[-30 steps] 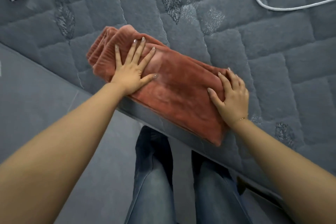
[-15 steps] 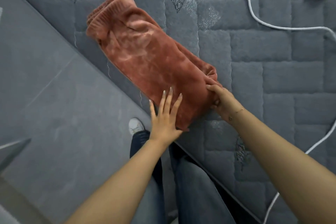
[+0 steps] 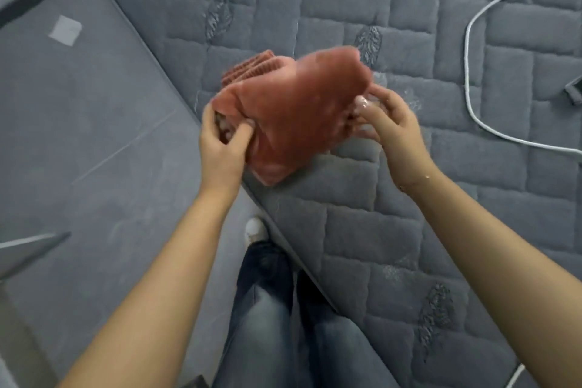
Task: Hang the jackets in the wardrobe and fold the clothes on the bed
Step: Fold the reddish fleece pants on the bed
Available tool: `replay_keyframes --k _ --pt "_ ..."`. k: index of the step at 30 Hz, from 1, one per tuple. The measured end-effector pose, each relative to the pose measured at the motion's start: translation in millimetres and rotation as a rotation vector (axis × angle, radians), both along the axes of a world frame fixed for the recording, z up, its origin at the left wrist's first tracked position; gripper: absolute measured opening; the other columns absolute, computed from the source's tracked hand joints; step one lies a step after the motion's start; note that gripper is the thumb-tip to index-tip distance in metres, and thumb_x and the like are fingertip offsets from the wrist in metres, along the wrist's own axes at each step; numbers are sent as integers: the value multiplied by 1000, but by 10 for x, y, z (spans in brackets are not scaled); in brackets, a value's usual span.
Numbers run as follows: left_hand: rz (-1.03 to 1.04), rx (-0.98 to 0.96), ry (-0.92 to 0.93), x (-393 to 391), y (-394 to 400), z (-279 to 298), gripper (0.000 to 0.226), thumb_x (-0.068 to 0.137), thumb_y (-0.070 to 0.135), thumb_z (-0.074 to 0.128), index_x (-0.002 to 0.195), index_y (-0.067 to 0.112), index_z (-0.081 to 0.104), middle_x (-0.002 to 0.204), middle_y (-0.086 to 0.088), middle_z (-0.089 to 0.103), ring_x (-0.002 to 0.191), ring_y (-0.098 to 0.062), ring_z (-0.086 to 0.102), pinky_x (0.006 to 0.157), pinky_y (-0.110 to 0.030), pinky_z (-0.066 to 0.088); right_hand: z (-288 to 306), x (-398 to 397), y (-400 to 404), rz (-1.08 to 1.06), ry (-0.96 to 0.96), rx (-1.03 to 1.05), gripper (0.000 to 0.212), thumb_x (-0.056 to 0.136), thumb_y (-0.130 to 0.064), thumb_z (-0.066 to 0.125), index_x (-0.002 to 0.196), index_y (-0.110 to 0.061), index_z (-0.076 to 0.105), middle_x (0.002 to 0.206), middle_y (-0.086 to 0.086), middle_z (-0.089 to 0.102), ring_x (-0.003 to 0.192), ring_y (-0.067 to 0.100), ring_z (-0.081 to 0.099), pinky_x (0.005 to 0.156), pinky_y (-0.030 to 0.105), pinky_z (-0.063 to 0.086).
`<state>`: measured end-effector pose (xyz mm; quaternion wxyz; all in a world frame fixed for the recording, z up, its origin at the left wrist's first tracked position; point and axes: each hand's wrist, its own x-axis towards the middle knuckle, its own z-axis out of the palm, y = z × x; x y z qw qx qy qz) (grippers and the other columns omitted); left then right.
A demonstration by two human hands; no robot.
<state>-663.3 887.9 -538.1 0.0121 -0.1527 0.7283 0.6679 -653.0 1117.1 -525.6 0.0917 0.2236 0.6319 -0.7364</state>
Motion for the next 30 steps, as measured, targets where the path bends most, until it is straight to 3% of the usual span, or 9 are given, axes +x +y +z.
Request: replay_keyframes --k 3,6,9,13,20,22,25,27,30 --pt "128 28 -229 -677 -196 -115 40 93 23 60 129 19 44 123 0 61 111 -12 60 105 -38 46 -202 -507 -266 247 217 507 59 88 -27 71 139 -13 46 123 8 49 116 17 49 105 29 41" --pt "143 58 -421 -1094 -324 -425 73 90 46 64 147 25 23 143 0 49 125 -16 53 110 -41 41 -561 -944 -576 521 209 931 76 90 -51 60 153 -23 27 154 8 30 141 26 28 117 42 22" --pt "118 -45 -411 -1189 -362 -785 104 73 53 79 151 22 18 143 2 49 126 -10 52 111 -35 40 -905 -1124 -875 634 30 1049 79 92 -63 43 155 -33 6 163 -1 11 148 28 14 117 56 16" --pt "81 -126 -458 -1302 -529 -1184 70 86 48 68 143 16 42 134 -2 59 123 -14 56 109 -37 42 -1131 -1193 -1054 614 11 1147 71 96 -63 32 155 -32 8 162 -1 15 147 27 19 116 51 24" --pt "87 -103 -549 -1669 -533 -1319 62 88 42 68 140 18 45 124 3 61 113 -14 58 97 -28 46 -1241 -1520 -1054 583 -154 1023 64 96 -63 32 152 -36 19 155 -6 27 130 28 43 101 49 39" --pt "139 -73 -572 -1655 -530 -1248 63 84 43 73 137 20 47 120 6 58 110 -13 57 94 -27 46 -1211 -1587 -957 511 -179 818 70 88 -67 48 147 -39 25 149 -7 36 131 22 43 105 47 39" --pt "198 100 -667 -1510 -586 -1132 57 72 55 79 115 31 49 118 9 60 105 -10 60 88 -31 50 -1154 -1637 -763 386 -326 476 81 64 -72 72 133 -48 37 131 -15 56 119 7 54 102 30 42" --pt "123 279 -760 -1334 -621 -1076 67 63 69 78 112 39 42 113 15 60 101 -4 58 81 -26 49 -1156 -1682 -653 442 -422 427 84 51 -80 73 124 -45 49 116 -20 63 106 0 61 91 25 47" --pt "-41 424 -846 -1014 -585 -1114 105 49 77 80 136 40 35 127 12 59 115 -11 58 100 -38 48 -1178 -1760 -608 559 -514 366 97 46 -81 76 128 -34 53 114 -14 68 101 5 66 92 30 50"
